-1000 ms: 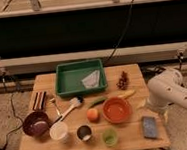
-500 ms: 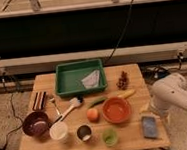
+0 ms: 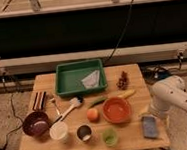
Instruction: Place sponge in metal cup
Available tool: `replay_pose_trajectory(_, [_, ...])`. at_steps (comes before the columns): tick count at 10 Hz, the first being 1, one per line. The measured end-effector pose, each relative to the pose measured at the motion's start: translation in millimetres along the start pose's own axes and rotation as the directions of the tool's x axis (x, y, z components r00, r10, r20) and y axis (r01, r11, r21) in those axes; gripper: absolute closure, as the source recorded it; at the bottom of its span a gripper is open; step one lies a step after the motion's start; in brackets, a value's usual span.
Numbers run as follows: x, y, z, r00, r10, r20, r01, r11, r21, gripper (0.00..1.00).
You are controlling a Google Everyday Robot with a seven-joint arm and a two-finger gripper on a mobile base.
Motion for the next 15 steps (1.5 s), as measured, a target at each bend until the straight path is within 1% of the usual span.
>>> replay_pose_trajectory(5, [-3.4, 1.1, 14.7, 0.999, -0.009, 0.047, 0.009, 1.000, 0.001, 0.20])
replay_pose_trajectory(6, [-2.9, 1.4, 18.7, 0.999, -0.009, 0.053, 0.009, 1.000, -0.002, 0.22])
replay_pose_trajectory(8, [-2.6, 2.0, 22.4, 0.998, -0.012, 0.059, 0.012, 1.000, -0.008, 0.36])
replay_pose_trajectory(9, [-4.0, 0.5, 22.9, 0.998, -0.019, 0.066, 0.019, 1.000, -0.010, 0.51])
replay_pose_trajectory(11, [-5.7, 0.2, 22.5, 0.997, -0.023, 0.076, 0.024, 1.000, -0.012, 0.68])
replay_pose_trajectory(13, [-11.6, -4.1, 15.4, 0.995, -0.025, 0.092, 0.026, 1.000, -0.007, 0.92])
replay_pose_trajectory(14, [-16.3, -8.0, 11.5, 0.995, -0.030, 0.090, 0.030, 1.000, -0.005, 0.98])
replay_pose_trajectory(15, [-21.4, -11.5, 7.0, 0.996, -0.036, 0.084, 0.036, 0.999, -0.003, 1.00])
